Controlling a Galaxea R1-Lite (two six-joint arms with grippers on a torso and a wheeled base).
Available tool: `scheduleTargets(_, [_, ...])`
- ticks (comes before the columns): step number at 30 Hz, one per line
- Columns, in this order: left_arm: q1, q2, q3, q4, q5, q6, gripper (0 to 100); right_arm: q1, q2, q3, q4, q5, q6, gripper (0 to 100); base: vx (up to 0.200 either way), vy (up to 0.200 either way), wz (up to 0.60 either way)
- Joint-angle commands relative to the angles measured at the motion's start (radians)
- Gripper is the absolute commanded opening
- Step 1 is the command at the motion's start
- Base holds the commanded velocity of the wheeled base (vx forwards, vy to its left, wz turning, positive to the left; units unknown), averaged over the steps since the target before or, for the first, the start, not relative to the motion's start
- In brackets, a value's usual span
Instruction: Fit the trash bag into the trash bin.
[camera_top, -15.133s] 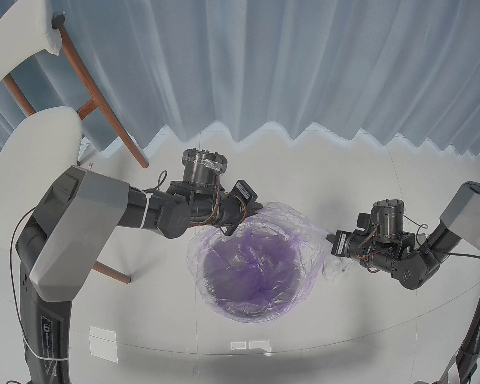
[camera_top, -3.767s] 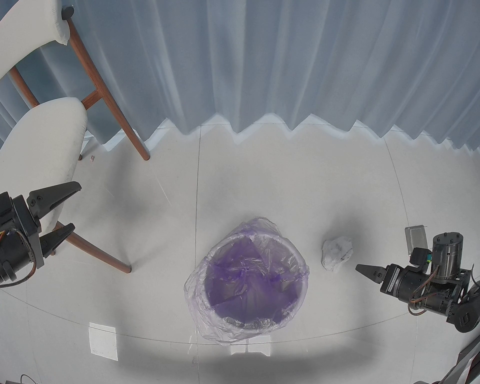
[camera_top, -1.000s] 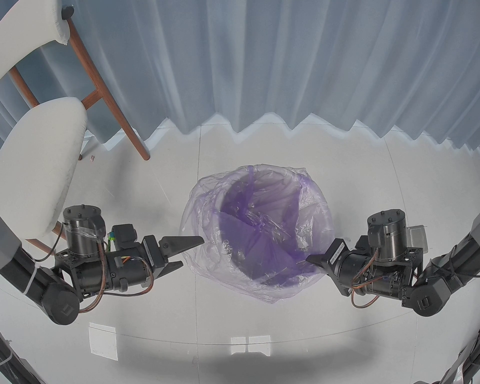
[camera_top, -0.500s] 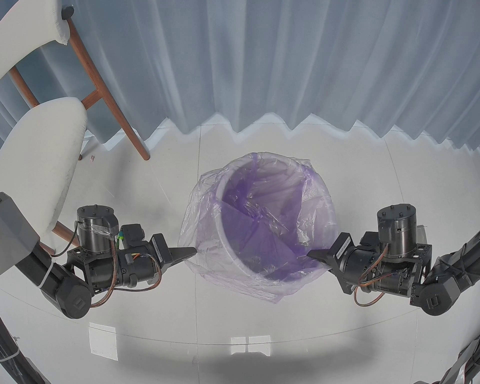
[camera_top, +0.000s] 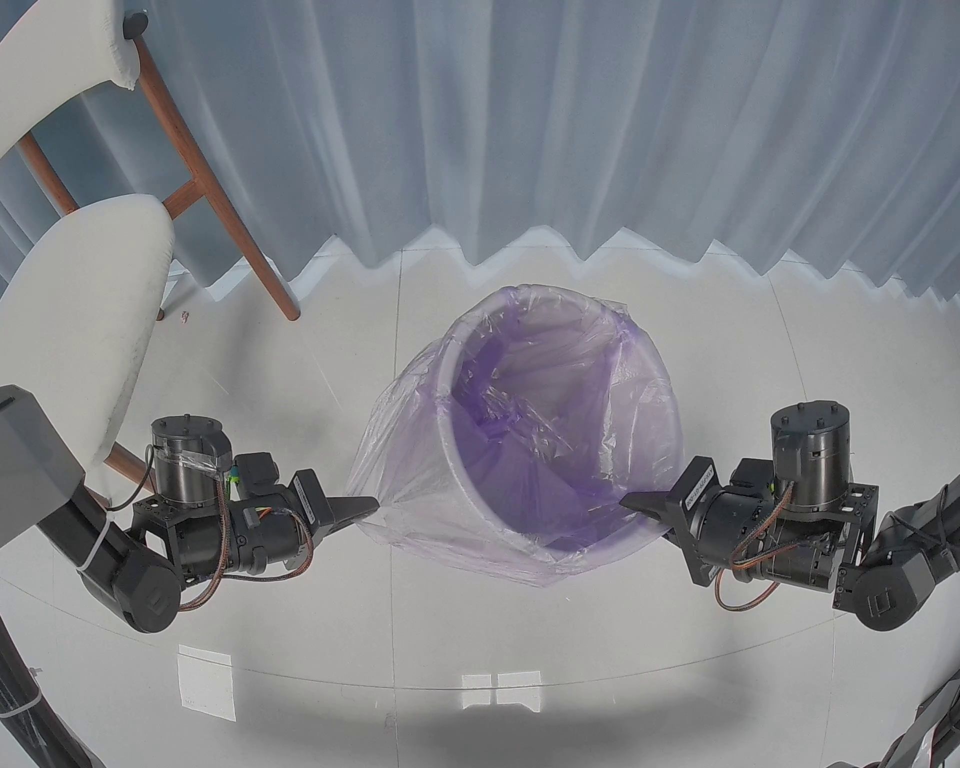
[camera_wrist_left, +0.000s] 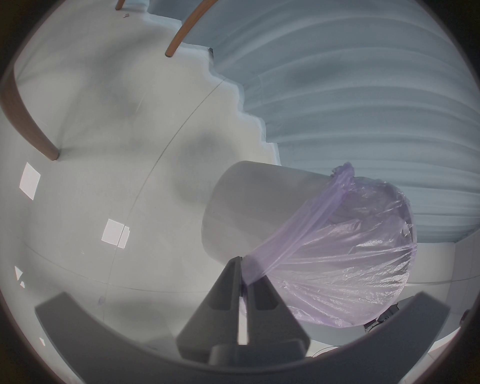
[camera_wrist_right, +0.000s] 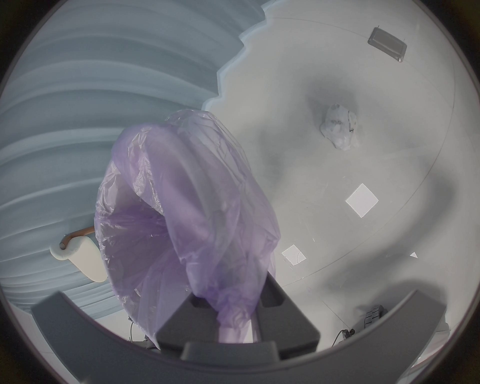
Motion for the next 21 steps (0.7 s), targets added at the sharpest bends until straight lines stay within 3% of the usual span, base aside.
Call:
scheduleTargets(1, [-0.007,-0.013,0.009,0.0,-0.001,0.0,100,0.0,-0.002,0.003,-0.001,0.0,-0.001,0,0.0,0.0,0.0])
scheduleTargets(7, [0.028,-0.079,0.019,0.001,0.001,-0.001,100,0.003,-0.002,0.052,-0.004,0.003,-0.059,0,0.0,0.0,0.0])
scheduleTargets(10, [0.085,-0.169,0.047,0.004,-0.001,-0.006,100,0.002,-0.002,0.104,-0.016,0.038,-0.165,0,0.0,0.0,0.0])
scheduleTargets(18, [0.112,-0.301,0.124,0.001,-0.024,-0.076,100,-0.044,-0.022,0.158,-0.042,0.307,-0.297,0,0.0,0.0,0.0])
scheduleTargets(21, [0.108,-0.301,0.121,0.001,-0.044,-0.075,100,-0.043,-0.02,0.164,-0.036,0.35,-0.333,0,0.0,0.0,0.0])
